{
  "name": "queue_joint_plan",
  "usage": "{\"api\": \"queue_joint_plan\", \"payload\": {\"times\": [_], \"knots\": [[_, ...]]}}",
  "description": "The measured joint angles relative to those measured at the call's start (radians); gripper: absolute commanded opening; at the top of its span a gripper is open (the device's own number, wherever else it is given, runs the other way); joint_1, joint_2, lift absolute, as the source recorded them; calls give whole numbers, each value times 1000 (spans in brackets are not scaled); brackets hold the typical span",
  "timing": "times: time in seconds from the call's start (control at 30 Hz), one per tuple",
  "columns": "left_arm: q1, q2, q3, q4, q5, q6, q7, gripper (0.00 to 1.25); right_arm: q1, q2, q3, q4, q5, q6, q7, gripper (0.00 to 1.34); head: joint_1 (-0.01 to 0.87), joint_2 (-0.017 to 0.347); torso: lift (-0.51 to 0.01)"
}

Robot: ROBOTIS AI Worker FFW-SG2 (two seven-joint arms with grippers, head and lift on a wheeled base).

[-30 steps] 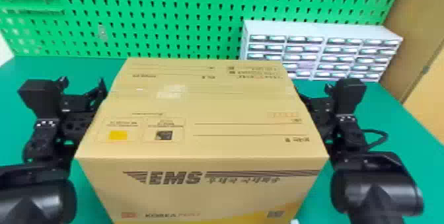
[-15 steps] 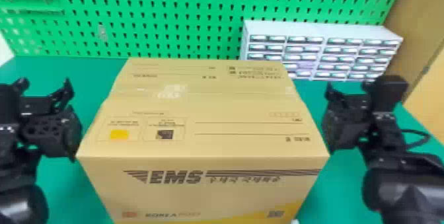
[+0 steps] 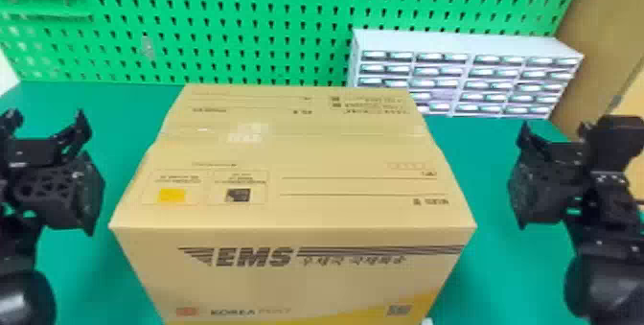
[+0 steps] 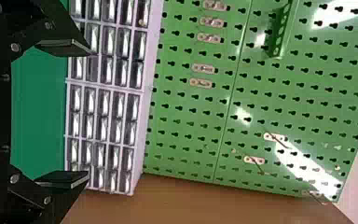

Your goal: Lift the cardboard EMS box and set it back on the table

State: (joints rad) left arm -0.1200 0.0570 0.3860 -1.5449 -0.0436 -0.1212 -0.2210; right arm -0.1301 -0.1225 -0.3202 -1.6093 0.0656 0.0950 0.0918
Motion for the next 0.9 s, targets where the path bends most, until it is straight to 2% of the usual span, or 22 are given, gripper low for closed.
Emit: {"api": "queue_joint_plan", "payload": {"times": [0.9], "knots": [[-6, 0, -7, -1, 1, 0, 0, 885, -16, 4, 17, -1, 5, 1, 0, 996, 678, -14, -96]]}}
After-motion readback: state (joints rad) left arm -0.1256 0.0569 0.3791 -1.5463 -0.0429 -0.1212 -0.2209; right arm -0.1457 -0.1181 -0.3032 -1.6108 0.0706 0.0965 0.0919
